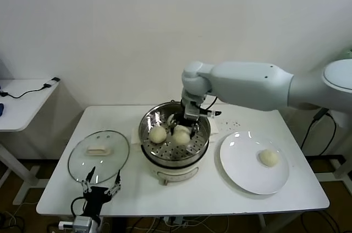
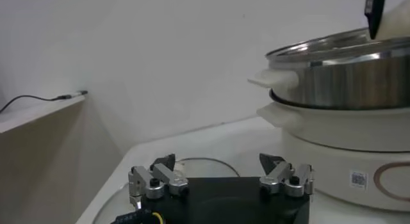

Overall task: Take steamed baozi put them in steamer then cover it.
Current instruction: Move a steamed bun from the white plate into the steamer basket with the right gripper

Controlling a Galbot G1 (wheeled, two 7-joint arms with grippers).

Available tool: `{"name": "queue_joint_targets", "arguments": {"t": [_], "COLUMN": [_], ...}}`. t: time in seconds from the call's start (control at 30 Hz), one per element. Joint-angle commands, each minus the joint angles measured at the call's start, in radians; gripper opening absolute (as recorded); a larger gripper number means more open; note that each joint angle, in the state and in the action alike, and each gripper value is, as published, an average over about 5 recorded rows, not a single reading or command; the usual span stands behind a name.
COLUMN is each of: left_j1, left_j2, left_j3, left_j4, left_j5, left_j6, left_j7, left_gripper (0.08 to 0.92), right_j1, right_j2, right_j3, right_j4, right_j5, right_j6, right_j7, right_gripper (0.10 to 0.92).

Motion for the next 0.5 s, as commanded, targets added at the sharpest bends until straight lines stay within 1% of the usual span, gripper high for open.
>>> {"name": "queue_joint_targets", "arguments": {"t": [0.03, 0.4, 0.5], "left_j1": [-0.003, -0.006, -0.007], "left_j2": [-0.003, -0.002, -0.002], "left_j3": [-0.001, -0.005, -0.004], "left_j4": [0.003, 0.010, 0.010], "left_j5": [-0.001, -0.003, -0.003], "left_j6": [0.001, 0.000, 0.001], "left_j7": [0.000, 0.000, -0.001], "left_gripper": [0.823, 0.823, 0.823], "right_j1": [-0.061, -0.086, -0.086], "right_j2": [0.022, 0.040, 0.039], "right_j3": [0.001, 0.013, 0.028], "right_j4": [0.046, 0.025, 0.012], "right_j5": [-0.016, -0.037, -0.059], "right_j6": [0.008, 0.010, 0.021], "right_j7": [-0.004, -0.006, -0.017], "right_gripper": [0.697, 0.705, 0.747]}}
